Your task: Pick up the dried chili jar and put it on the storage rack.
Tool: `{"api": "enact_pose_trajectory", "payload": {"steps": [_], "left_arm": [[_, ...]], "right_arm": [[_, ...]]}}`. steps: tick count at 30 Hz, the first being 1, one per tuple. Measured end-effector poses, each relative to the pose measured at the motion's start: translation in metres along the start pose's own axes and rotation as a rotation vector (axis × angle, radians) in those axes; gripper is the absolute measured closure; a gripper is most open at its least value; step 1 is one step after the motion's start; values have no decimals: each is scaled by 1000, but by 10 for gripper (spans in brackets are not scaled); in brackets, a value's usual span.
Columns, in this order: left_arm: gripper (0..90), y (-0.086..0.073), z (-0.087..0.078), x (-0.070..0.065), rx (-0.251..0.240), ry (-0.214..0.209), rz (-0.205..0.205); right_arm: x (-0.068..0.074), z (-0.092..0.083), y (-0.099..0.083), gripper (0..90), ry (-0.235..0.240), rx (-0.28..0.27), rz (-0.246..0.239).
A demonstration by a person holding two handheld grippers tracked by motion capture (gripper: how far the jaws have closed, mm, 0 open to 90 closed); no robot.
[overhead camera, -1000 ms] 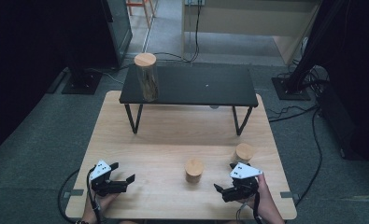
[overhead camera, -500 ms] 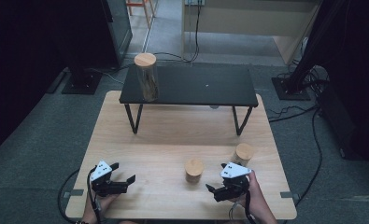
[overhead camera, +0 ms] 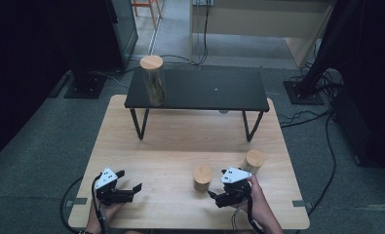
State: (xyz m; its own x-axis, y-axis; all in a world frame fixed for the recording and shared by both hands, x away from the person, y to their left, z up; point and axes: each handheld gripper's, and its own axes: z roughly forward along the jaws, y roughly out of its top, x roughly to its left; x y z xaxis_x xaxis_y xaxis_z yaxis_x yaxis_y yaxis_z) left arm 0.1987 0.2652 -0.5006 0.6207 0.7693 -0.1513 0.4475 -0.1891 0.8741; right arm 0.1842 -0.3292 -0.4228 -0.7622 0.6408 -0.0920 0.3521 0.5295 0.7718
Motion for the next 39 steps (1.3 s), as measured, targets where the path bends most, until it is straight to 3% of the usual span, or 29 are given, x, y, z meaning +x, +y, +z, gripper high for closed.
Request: {"api": "enact_pose_trajectory", "payload": {"steps": [7,10,24,39], "left_arm": [[34,1,1,0,5,0,3],[35,2,2,0,15,-4,9],[35,3,2,-1,18,-1,11],[35,3,2,-2,21,3,11]], "right_arm": [[-2,5,3,117,0,10,12],[-4,7,3,172,6,13,19],[-9,17,3,176,34,20,29],[-7,26,5,190,26,9,38]]}}
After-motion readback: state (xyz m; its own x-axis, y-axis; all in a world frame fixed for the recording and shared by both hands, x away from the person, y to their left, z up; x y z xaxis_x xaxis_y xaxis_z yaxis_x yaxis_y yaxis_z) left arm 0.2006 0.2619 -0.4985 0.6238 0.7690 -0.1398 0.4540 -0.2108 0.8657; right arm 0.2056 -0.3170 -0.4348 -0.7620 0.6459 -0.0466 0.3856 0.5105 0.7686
